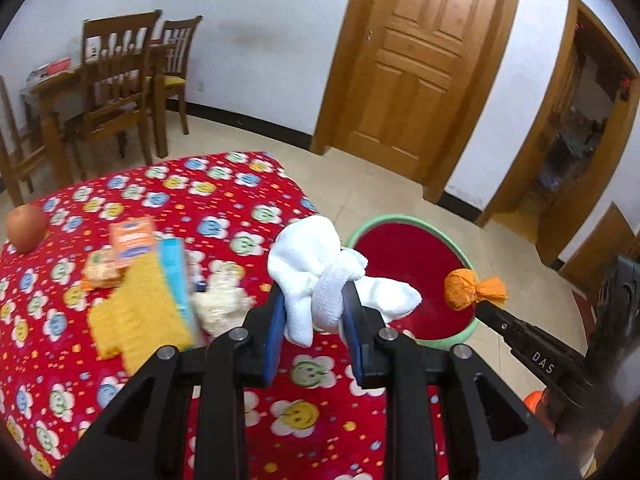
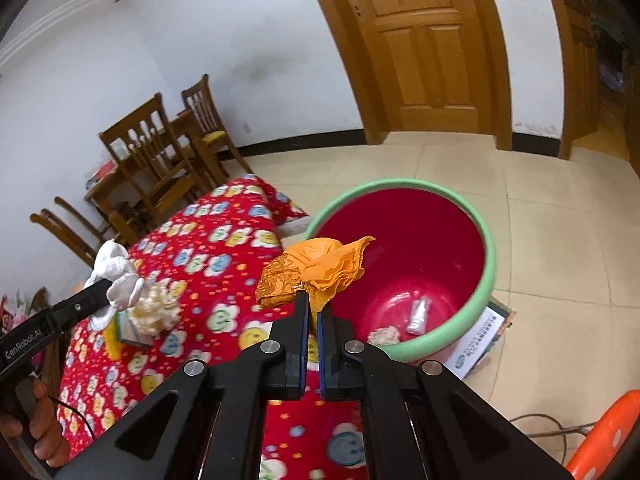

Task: Collect trash
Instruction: 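Carry the white cloth and orange wrapper over the red bin with both tools, then open both tools to drop the cloth and orange wrapper into the bin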

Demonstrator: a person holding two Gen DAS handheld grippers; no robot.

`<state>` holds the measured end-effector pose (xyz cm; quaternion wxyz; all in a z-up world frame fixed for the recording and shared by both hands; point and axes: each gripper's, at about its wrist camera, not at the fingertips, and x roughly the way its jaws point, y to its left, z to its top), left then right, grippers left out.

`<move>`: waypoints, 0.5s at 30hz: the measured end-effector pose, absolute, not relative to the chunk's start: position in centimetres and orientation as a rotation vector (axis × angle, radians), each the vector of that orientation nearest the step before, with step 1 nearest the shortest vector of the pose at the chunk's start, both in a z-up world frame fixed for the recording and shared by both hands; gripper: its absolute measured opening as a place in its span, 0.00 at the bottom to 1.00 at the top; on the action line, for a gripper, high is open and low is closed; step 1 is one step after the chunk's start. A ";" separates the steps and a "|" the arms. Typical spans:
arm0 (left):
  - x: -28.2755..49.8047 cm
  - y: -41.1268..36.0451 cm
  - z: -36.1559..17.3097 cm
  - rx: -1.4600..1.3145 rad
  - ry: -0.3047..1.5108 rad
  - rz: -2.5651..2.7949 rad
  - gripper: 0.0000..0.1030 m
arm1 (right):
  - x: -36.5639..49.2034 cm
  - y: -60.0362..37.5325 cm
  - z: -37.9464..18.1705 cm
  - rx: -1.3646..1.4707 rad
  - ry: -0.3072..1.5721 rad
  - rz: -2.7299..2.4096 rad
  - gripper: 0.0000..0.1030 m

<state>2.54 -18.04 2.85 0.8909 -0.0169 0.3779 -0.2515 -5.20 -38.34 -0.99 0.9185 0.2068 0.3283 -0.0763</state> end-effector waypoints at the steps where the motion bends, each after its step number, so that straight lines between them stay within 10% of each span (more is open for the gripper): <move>1: 2.7 -18.6 2.6 -0.029 0.790 -0.530 0.26 | -5.1 -38.8 -1.3 0.430 0.680 -0.165 0.03; 15: 5.1 -25.7 -1.4 0.065 0.879 -0.579 0.26 | -4.5 -43.3 -4.4 0.476 0.731 -0.243 0.04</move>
